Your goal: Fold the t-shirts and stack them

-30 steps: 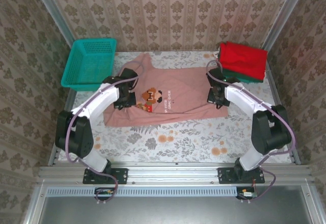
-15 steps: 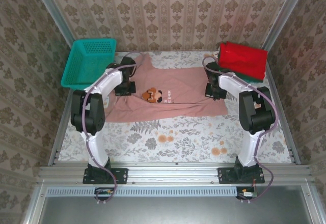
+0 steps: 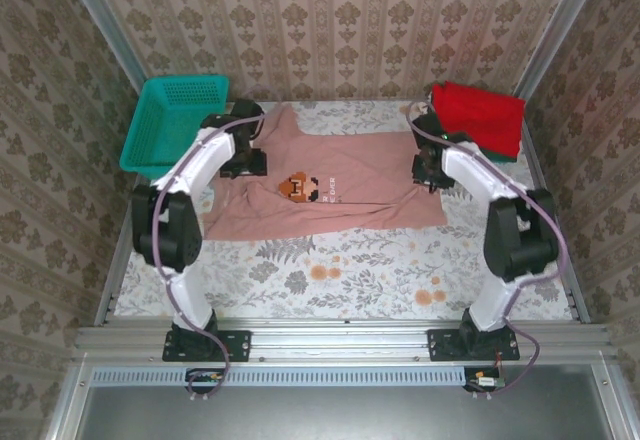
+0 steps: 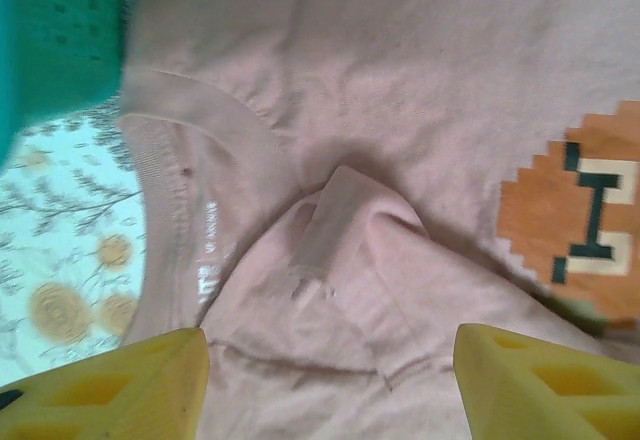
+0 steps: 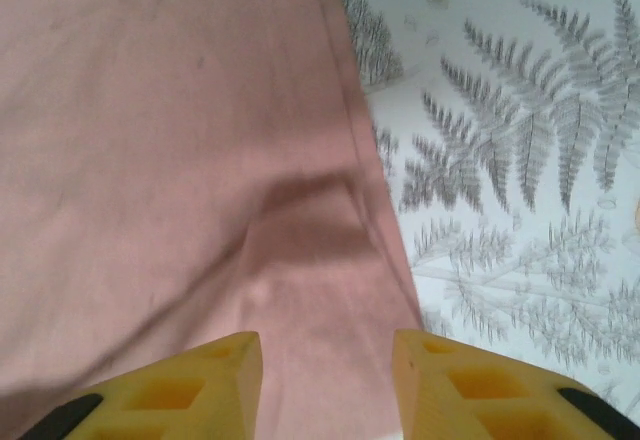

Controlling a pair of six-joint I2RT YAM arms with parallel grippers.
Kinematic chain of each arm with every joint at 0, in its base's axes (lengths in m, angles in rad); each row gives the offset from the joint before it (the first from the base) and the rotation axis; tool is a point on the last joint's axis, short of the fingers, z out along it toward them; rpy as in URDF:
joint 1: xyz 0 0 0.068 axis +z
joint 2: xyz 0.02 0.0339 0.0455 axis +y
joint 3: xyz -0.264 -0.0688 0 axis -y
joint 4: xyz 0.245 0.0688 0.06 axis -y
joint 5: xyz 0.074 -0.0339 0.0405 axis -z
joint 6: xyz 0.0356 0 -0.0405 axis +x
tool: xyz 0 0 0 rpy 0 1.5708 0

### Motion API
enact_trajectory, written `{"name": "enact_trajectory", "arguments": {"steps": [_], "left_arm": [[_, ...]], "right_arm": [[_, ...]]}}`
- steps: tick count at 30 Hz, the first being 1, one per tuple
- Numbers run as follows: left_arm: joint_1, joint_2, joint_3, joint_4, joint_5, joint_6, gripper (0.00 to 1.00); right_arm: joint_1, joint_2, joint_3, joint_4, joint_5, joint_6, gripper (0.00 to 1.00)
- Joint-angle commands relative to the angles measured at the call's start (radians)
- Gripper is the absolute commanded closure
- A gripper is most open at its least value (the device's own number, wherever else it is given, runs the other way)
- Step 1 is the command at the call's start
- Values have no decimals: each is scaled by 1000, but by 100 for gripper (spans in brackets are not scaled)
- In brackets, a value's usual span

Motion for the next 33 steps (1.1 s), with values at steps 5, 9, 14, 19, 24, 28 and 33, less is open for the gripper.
{"name": "enact_trajectory", "arguments": {"steps": [5, 9, 14, 19, 24, 28, 33], "left_arm": [[-116, -271, -404, 263, 174, -56, 34], [-113, -247, -598, 380, 250, -114, 36], [-29, -185, -640, 421, 220, -85, 36], [20, -126, -581, 398, 206, -48, 37], [60, -133, -583, 387, 210, -43, 37], [43, -168, -574, 367, 212, -47, 37], [16, -147, -510, 373, 198, -39, 36]], "right_arm": [[154, 1, -92, 104, -205, 18, 66], [205, 38, -150, 75, -132, 57, 66], [158, 48, -254, 143, -120, 82, 66], [84, 64, -265, 157, -150, 95, 69], [74, 29, -252, 73, -100, 98, 68], [106, -57, -254, 80, -143, 102, 66], [104, 8, -186, 83, -118, 94, 65]]}}
